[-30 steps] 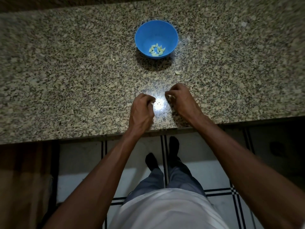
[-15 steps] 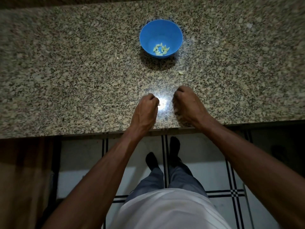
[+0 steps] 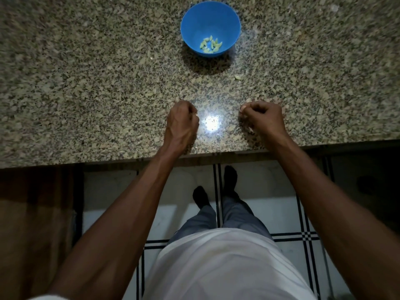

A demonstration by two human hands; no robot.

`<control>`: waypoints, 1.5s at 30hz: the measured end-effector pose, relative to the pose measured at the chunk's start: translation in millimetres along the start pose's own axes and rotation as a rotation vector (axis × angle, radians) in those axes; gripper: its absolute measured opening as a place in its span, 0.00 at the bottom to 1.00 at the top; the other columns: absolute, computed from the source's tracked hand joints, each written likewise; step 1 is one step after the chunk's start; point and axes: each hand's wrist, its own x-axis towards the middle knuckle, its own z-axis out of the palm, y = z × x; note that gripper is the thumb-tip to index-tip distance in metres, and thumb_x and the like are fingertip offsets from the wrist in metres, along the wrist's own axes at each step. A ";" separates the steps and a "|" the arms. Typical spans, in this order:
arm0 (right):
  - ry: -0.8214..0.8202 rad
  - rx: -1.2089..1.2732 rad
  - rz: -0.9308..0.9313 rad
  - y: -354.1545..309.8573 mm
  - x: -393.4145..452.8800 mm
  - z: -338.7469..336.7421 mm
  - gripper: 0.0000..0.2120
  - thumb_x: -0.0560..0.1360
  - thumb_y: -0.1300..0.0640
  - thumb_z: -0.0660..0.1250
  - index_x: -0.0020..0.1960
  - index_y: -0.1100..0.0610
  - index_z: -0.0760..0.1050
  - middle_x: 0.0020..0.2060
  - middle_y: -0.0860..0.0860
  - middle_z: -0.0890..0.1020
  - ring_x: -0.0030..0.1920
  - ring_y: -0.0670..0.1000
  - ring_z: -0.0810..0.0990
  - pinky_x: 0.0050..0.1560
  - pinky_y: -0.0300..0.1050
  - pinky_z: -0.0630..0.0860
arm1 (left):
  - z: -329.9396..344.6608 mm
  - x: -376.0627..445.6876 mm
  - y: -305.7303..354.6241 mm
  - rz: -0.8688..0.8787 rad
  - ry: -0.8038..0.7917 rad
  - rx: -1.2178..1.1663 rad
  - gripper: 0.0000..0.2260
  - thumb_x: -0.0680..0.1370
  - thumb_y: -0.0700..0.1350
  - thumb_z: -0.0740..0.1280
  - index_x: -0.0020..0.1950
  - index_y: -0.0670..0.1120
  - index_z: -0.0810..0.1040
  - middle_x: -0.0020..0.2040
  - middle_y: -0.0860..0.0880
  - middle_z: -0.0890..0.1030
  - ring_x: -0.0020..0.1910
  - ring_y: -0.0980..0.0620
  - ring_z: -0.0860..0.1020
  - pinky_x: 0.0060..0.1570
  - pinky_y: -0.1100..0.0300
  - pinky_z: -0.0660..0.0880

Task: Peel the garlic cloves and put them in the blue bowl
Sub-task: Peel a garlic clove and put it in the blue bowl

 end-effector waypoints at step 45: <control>-0.040 0.128 0.030 6.8 -15.0 9.9 0.04 0.77 0.57 0.76 0.46 0.57 0.87 0.43 0.52 0.89 0.47 0.54 0.89 0.58 0.59 0.84 | 32.0 -26.8 16.4 0.314 -0.112 0.529 0.20 0.69 0.31 0.74 0.61 0.36 0.80 0.55 0.43 0.80 0.53 0.45 0.76 0.44 0.57 0.78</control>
